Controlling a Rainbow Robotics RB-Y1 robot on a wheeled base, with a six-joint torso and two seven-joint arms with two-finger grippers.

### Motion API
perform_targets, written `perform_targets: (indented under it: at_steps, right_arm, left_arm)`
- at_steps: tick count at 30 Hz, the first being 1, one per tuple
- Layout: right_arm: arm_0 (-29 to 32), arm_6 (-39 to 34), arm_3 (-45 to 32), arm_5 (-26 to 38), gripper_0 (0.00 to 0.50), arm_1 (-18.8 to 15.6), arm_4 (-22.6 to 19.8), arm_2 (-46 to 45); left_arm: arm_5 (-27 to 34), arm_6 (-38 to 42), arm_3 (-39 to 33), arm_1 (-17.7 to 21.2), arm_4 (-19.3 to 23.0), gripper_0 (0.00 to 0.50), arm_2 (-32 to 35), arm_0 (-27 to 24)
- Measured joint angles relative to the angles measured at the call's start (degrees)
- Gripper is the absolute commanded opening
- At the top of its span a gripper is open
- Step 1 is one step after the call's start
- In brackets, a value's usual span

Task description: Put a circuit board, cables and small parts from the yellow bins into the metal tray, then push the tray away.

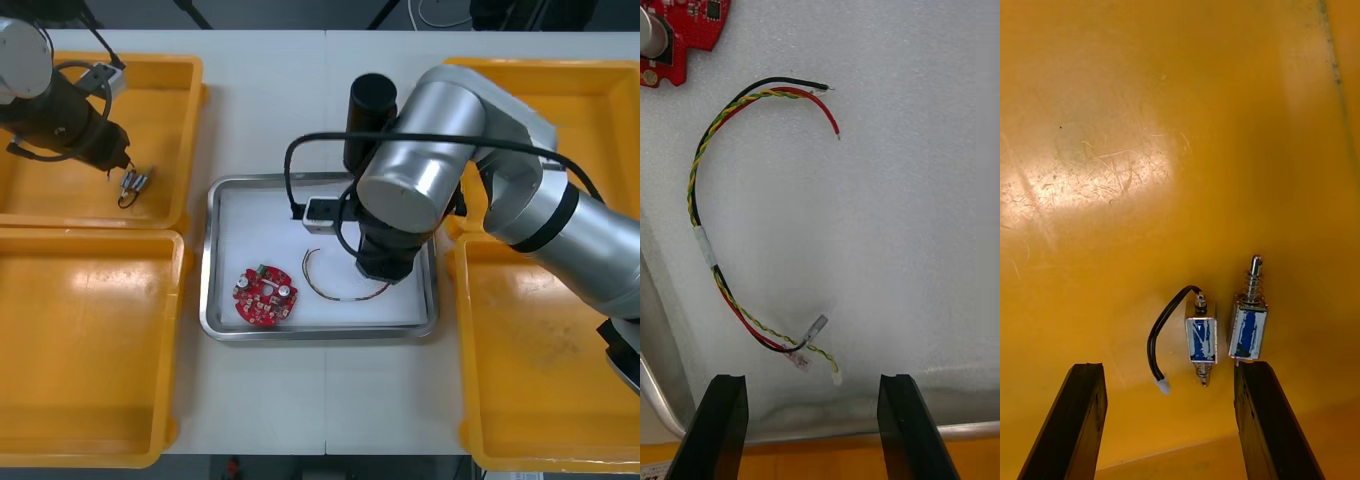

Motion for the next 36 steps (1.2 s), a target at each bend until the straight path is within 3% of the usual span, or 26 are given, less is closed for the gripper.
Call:
perform_targets:
  at_steps: [5,18,36]
  right_arm:
    - [0.00,0.00,-0.07,5.98,0.500,1.34,0.00,-7.24]
    - [0.00,-0.01,-0.10,6.23,0.500,1.50,1.09,-23.07]
    - [3.37,-1.14,-0.22,6.26,0.500,-0.43,11.56,-40.38]
  left_arm:
    - [-1.35,0.00,0.14,0.00,-0.10,0.500,-2.35,0.47]
    - [-3.92,0.00,1.22,0.00,-0.10,0.500,-3.03,2.11]
    - [-8.93,0.00,3.36,0.10,-0.10,0.500,-5.46,2.75]
